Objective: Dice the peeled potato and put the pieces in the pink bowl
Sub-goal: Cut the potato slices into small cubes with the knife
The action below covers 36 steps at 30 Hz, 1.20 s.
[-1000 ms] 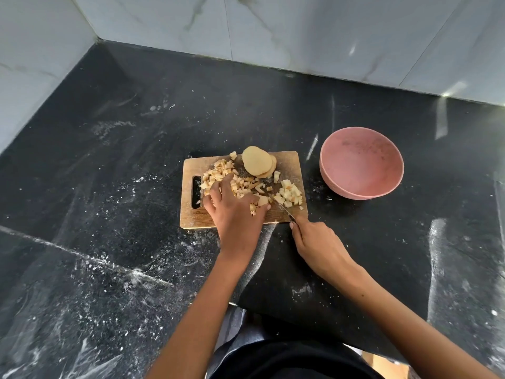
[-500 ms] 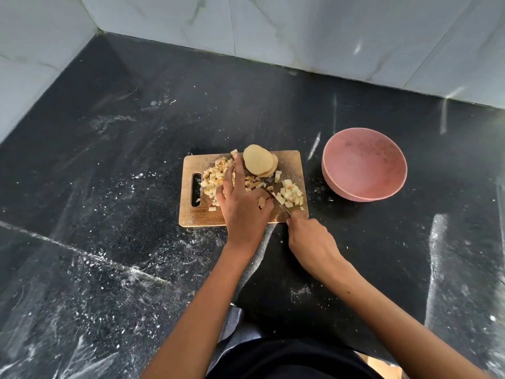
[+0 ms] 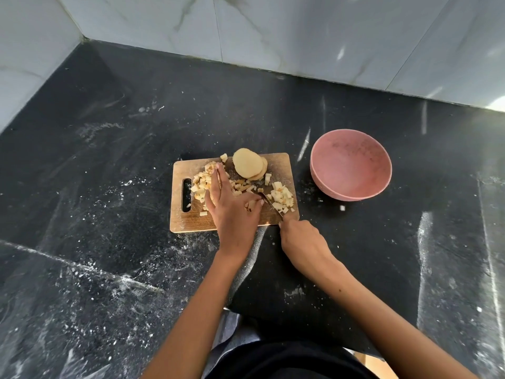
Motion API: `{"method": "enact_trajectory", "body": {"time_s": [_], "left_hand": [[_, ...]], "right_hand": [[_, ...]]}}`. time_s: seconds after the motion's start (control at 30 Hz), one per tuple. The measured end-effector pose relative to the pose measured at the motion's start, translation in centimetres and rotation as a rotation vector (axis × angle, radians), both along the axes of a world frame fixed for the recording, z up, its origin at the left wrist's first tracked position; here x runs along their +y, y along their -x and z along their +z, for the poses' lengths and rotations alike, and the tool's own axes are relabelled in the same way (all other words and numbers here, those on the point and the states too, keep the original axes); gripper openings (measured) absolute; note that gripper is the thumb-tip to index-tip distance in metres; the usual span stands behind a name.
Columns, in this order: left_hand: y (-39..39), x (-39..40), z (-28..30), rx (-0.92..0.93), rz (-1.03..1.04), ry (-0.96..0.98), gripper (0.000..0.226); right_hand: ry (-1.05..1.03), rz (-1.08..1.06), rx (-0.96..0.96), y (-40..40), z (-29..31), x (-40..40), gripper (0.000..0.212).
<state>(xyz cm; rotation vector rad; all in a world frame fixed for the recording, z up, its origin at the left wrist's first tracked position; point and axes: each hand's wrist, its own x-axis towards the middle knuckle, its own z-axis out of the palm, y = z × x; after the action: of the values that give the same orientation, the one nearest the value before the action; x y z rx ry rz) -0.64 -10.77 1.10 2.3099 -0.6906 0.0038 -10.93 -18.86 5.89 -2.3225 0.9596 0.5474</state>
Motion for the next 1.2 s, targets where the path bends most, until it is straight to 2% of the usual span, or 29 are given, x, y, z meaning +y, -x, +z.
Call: {"method": "enact_trajectory", "body": {"time_s": [0.1,0.2,0.4,0.67,0.83,1.0,1.1,1.2], "left_hand": [[0.0,1.1,0.2,-0.015,0.052,0.003,0.012],[-0.1,2.0,0.6,-0.003,0.088,-0.083,0.018],[0.3,1.2,2.1,-0.037,0.035,-0.277,0.018],[0.6,0.6,2.3,-0.041,0.071,-0.357,0.029],[0.2,0.6,2.6,0.007,0.031,-0.392,0.028],[0.2,0.3,2.4,-0.016,-0.025,-0.317,0.019],[-0.2,0.6,2.3,0.076,-0.08,-0.249,0.01],[-0.7,1.0,2.1,0.04,-0.066,-0.246,0.014]], "right_hand": [[-0.028,-0.012,-0.098,0.7,0.1,-0.2,0.023],[-0.045,-0.022,-0.167,1.6,0.2,0.0,0.021],[-0.006,-0.007,-0.133,2.0,0.1,0.1,0.022],[0.023,0.023,-0.141,1.7,0.2,-0.2,0.024],[0.015,0.01,-0.16,1.6,0.3,-0.4,0.025],[0.018,-0.007,-0.173,1.5,0.1,-0.5,0.026],[0.013,-0.019,-0.185,1.6,0.1,-0.6,0.027],[0.003,-0.024,-0.196,1.6,0.1,-0.4,0.028]]}}
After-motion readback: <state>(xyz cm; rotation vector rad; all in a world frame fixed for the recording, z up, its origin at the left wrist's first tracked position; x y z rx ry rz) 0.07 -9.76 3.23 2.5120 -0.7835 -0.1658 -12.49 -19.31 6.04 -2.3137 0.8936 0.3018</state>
